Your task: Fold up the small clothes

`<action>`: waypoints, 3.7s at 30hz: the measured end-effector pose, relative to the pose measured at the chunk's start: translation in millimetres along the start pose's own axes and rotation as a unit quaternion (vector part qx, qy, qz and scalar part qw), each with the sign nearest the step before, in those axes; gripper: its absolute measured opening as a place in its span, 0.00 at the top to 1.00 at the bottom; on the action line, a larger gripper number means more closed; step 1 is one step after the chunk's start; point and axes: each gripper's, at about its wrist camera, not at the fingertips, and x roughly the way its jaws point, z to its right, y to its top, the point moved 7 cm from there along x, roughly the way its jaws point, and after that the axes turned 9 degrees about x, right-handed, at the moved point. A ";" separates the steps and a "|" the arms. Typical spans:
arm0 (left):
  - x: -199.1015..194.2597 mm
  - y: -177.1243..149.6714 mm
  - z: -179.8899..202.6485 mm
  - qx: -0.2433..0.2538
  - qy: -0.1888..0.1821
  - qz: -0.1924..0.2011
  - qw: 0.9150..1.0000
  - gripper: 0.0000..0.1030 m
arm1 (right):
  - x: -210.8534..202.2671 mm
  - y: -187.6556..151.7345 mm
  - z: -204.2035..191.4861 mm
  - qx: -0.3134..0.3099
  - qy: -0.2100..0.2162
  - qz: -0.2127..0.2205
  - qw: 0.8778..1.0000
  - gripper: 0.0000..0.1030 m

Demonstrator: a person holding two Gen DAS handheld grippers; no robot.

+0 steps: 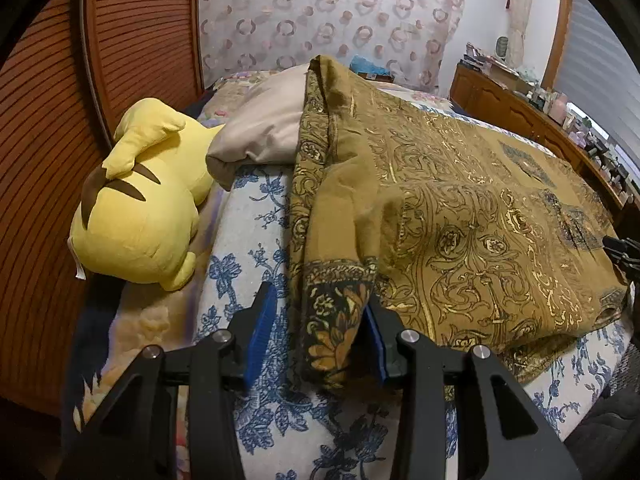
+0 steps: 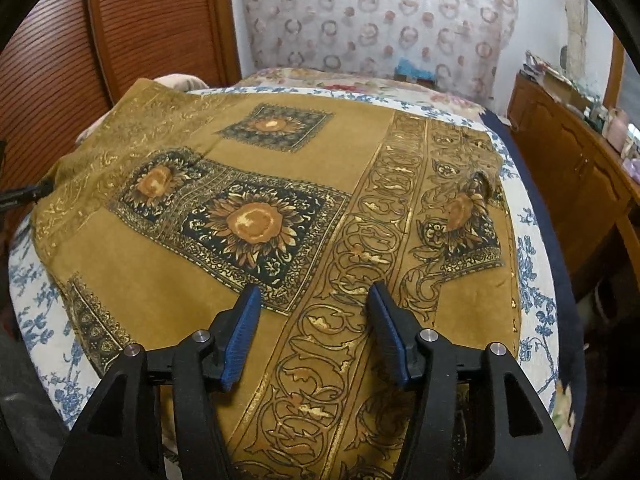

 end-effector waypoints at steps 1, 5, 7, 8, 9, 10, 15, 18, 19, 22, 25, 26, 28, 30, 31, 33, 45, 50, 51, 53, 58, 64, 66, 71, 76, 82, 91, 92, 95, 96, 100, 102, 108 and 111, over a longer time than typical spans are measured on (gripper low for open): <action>-0.2 0.7 4.9 0.009 -0.003 0.003 1.000 0.65 | -0.1 -0.3 0.2 0.001 0.000 0.001 1.000 0.44; -0.9 2.8 11.8 0.012 -0.027 0.003 1.000 0.87 | 0.1 -0.5 -0.2 0.001 0.001 0.001 1.000 0.44; -1.7 4.3 12.5 0.009 -0.034 0.007 0.999 0.94 | 0.1 -0.6 0.0 0.001 0.001 0.001 1.000 0.44; -3.6 5.6 13.8 0.010 -0.037 0.011 0.999 0.97 | 0.1 -0.8 -0.1 0.001 0.001 0.001 1.000 0.44; -7.8 8.4 15.6 0.009 -0.041 0.021 0.999 0.97 | 0.1 -0.7 0.2 0.002 0.002 0.001 1.000 0.44; -14.3 12.6 17.8 0.006 -0.050 0.036 0.998 0.97 | 0.0 -0.7 0.2 0.002 0.002 0.001 1.000 0.44; -53.3 43.4 39.9 0.014 -0.078 0.106 0.991 0.97 | -0.1 0.7 -0.7 0.005 0.005 0.001 1.000 0.44; -65.5 60.4 57.6 0.038 -0.087 0.127 0.987 0.97 | -0.3 0.7 -0.1 0.005 0.005 0.001 1.000 0.44; -68.0 65.7 63.7 0.044 -0.090 0.133 0.986 0.97 | -0.4 0.6 0.3 0.006 0.005 0.001 1.000 0.44; -72.1 79.4 79.2 0.058 -0.105 0.147 0.982 0.97 | -0.5 0.8 0.1 0.008 0.007 0.002 1.000 0.44; -73.1 91.2 93.4 0.069 -0.116 0.157 0.978 0.97 | -0.3 1.2 0.3 0.009 0.008 0.002 1.000 0.44; -74.0 95.3 99.3 0.074 -0.119 0.162 0.977 0.97 | -0.3 1.1 0.5 0.009 0.008 0.002 1.000 0.44; -77.1 102.4 110.4 0.082 -0.124 0.169 0.974 0.97 | 0.3 1.4 0.8 0.010 0.009 0.002 1.000 0.44; -81.7 110.6 118.8 0.086 -0.128 0.177 0.972 0.98 | 0.6 1.7 1.0 0.010 0.009 0.002 1.000 0.44; -85.1 116.4 123.5 0.089 -0.132 0.182 0.970 0.98 | 0.6 1.8 0.9 0.010 0.009 0.002 1.000 0.44; -91.7 129.1 133.6 0.096 -0.140 0.194 0.966 0.98 | 0.9 1.9 1.2 0.012 0.011 0.003 1.000 0.44; -107.1 188.4 205.5 0.148 -0.195 0.225 0.943 0.98 | -9.2 6.8 9.2 0.040 0.017 0.022 0.999 0.44; -110.0 201.0 244.5 0.176 -0.218 0.222 0.934 0.98 | -39.0 18.1 23.6 0.061 0.012 0.055 0.997 0.44; -111.5 202.6 252.4 0.181 -0.222 0.222 0.932 0.98 | -45.8 20.1 24.9 0.061 0.011 0.062 0.996 0.44; -113.7 206.6 267.4 0.190 -0.231 0.218 0.929 0.98 | -60.5 26.5 27.5 0.058 0.005 0.077 0.995 0.44; -110.9 206.3 296.8 0.202 -0.248 0.201 0.926 0.96 | -86.6 36.3 29.8 0.059 0.002 0.105 0.993 0.44; -92.0 188.0 314.5 0.228 -0.250 0.163 0.927 0.66 | -94.8 40.0 29.4 0.060 0.004 0.117 0.991 0.44; -90.9 184.6 312.6 0.226 -0.248 0.160 0.928 0.60 | -95.6 40.6 29.8 0.061 0.007 0.118 0.991 0.44; -90.8 177.8 291.4 0.208 -0.238 0.158 0.935 0.50 | -88.6 43.3 22.3 0.057 0.020 0.111 0.992 0.44; -73.3 166.8 258.9 0.187 -0.205 0.149 0.949 0.50 | -70.2 45.6 9.8 0.040 0.032 0.092 0.994 0.44; -54.4 152.7 223.5 0.162 -0.171 0.135 0.962 0.50 | -33.6 45.8 7.5 0.022 0.034 0.049 0.998 0.44; -34.5 138.5 189.1 0.135 -0.133 0.122 0.974 0.50 | 9.5 55.4 -0.7 0.005 0.040 0.001 0.999 0.41; -33.0 136.7 186.9 0.134 -0.128 0.121 0.975 0.50 | 14.8 54.6 -2.7 0.002 0.041 -0.007 0.999 0.41; -29.1 132.7 181.0 0.133 -0.120 0.120 0.977 0.50 | 23.3 52.3 -5.3 -0.004 0.039 -0.018 0.999 0.41; -28.2 131.4 180.1 0.132 -0.119 0.119 0.977 0.50 | 24.8 52.0 -5.6 -0.004 0.039 -0.020 0.999 0.41; -23.9 128.8 176.6 0.128 -0.117 0.116 0.978 0.50 | 25.8 52.3 -5.8 -0.007 0.037 -0.022 0.999 0.50; -23.2 127.8 176.8 0.126 -0.117 0.116 0.978 0.50 | 25.7 51.5 -9.1 -0.013 0.041 -0.024 0.999 0.62; -25.5 126.9 173.7 0.115 -0.115 0.122 0.979 0.50 | 3.3 58.2 -20.3 -0.019 0.067 0.013 0.997 0.93; -26.9 126.8 171.0 0.109 -0.114 0.126 0.979 0.50 | -27.3 69.5 -26.3 -0.013 0.094 0.056 0.994 0.94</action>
